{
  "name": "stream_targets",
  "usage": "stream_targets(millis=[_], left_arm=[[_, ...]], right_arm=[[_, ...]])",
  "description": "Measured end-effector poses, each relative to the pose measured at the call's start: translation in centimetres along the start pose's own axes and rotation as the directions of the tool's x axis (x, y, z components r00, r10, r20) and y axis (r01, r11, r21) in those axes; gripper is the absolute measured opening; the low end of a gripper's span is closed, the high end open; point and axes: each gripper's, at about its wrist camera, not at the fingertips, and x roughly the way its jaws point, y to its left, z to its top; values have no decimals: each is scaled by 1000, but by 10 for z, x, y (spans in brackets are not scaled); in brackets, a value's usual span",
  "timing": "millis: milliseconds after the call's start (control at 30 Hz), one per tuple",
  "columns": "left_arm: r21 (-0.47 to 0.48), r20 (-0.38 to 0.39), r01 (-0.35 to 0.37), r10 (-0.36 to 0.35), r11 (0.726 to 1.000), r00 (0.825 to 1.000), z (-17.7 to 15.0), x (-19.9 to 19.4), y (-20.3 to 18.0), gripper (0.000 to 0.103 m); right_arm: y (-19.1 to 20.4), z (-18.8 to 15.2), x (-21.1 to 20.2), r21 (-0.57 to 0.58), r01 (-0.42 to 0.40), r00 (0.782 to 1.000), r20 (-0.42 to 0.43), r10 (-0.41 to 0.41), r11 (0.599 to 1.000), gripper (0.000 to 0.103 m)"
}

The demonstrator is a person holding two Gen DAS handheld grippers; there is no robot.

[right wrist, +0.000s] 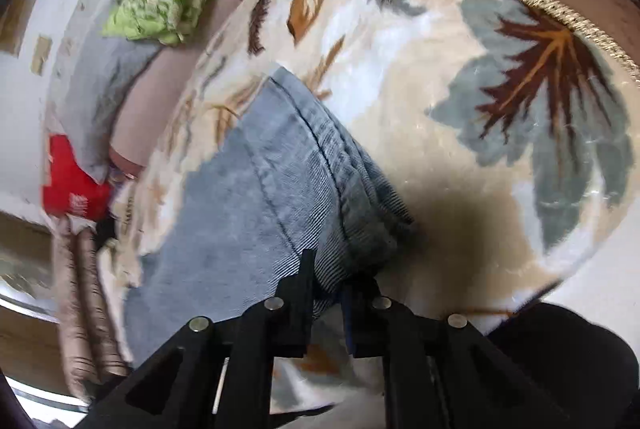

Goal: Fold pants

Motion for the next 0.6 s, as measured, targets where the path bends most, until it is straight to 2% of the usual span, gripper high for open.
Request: stream_targets(millis=[67, 100, 200, 233, 267, 333, 367, 433, 467, 500, 533, 567, 600], left_arm=[[23, 80, -30, 28, 999, 996, 2, -23, -2, 38], [45, 143, -50, 43, 998, 989, 3, -37, -6, 39], [127, 267, -80, 43, 989, 963, -1, -67, -25, 39], [183, 287, -83, 28, 980, 958, -3, -70, -37, 39], [238, 281, -71, 1, 969, 960, -5, -68, -50, 39], [338, 219, -21, -57, 941, 974, -15, -55, -75, 39], [382, 187, -12, -65, 924, 980, -21, -46, -85, 39], [463, 142, -2, -72, 886, 987, -32, -21, -100, 41], [498, 138, -48, -24, 866, 990, -35, -2, -104, 43], [524, 125, -106, 47, 845, 991, -37, 20, -104, 45], [522, 98, -164, 132, 837, 986, -36, 48, -95, 45], [522, 103, -157, 120, 838, 987, -34, 57, -89, 45], [544, 143, -167, 106, 822, 984, -35, 52, -89, 42]], right_arm=[[8, 5, -22, -22, 45, 997, 65, -44, 999, 67], [11, 8, -37, -34, 69, 991, 116, -65, 997, 67], [21, 14, -65, -42, 41, 976, 217, -31, 998, 67], [32, 16, -71, -61, -2, 972, 235, 16, 998, 67], [39, 20, -70, -84, -33, 973, 226, 51, 996, 67], [61, 28, -52, -133, -139, 976, 151, 158, 981, 67], [72, 33, -35, -148, -209, 970, 91, 224, 967, 67], [83, 41, -5, -168, -287, 957, -8, 290, 943, 67], [87, 49, 15, -172, -320, 947, -57, 315, 932, 68], [84, 58, 37, -183, -314, 949, -89, 303, 931, 68], [77, 69, 59, -191, -247, 968, -101, 231, 950, 68], [57, 83, 84, -137, -108, 991, -98, 95, 985, 37], [43, 90, 90, -52, -98, 992, -80, 94, 994, 28]])
